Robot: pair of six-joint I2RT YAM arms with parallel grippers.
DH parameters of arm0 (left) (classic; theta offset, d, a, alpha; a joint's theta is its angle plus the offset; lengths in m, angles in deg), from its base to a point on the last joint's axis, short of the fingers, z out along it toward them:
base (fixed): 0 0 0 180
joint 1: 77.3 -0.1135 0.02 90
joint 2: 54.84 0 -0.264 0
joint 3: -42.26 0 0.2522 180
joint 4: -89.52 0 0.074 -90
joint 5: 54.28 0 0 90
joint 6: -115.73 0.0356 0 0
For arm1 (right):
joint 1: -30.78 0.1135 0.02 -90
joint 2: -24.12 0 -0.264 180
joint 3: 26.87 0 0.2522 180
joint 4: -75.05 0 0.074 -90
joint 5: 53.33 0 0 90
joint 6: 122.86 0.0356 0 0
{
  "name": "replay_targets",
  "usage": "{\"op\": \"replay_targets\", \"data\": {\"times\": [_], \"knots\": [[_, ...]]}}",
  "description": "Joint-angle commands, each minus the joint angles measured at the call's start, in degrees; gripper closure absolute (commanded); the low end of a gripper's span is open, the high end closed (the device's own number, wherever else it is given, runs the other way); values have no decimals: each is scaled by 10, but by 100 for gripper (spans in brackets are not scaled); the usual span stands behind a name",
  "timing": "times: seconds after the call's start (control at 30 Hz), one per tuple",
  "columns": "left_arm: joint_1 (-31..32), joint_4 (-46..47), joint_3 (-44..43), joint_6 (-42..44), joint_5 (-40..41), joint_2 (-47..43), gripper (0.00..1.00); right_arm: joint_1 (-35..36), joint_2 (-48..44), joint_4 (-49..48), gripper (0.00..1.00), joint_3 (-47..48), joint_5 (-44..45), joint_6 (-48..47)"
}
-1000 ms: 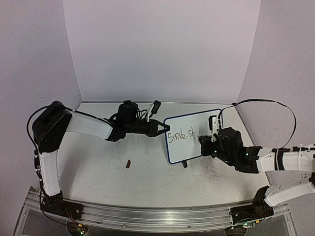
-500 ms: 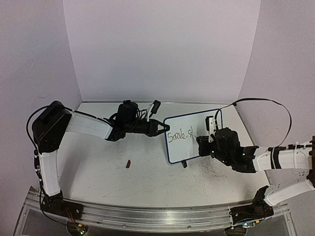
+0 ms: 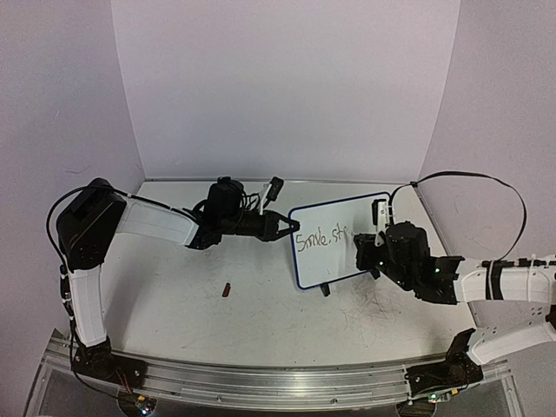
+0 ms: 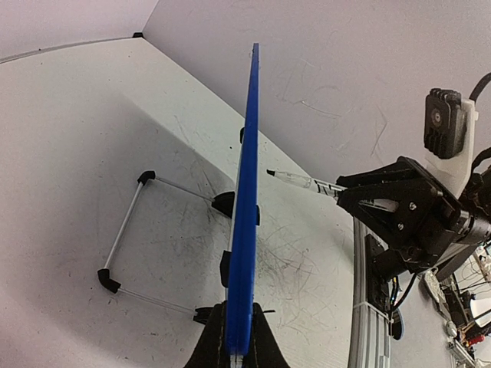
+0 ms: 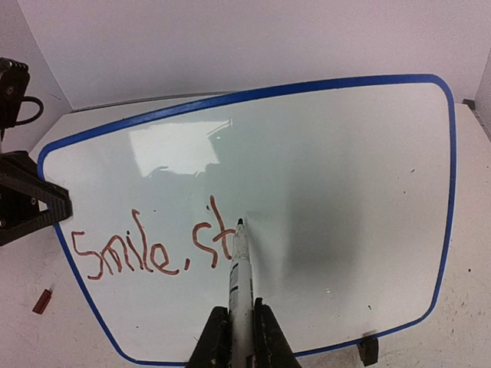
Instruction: Write a sentence on the whiteboard
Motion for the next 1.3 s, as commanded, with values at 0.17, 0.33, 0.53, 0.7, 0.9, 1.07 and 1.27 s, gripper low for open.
{"op": "replay_targets", "data": {"times": [0.17, 0.33, 0.53, 0.7, 0.9, 1.07, 1.27], "knots": [[-5, -20, 7, 3, 5, -25, 100, -26, 0, -41, 100, -21, -37, 3], [-5, -19, 6, 3, 5, -25, 100, -33, 5, -54, 100, -23, -35, -3], [-5, -19, 2, 3, 2, -23, 100, -35, 7, -74, 100, -27, -42, -13], [-5, -19, 0, 3, 1, -23, 100, -35, 22, -77, 100, -20, -44, -16], [-5, -19, 2, 4, 0, -25, 100, -35, 25, -77, 100, -18, -49, -18], [-5, -19, 0, 4, 0, -25, 100, -35, 23, -68, 100, -17, -62, -21], [-5, -19, 1, 4, 1, -25, 100, -35, 17, -47, 100, -22, -73, -14]]}}
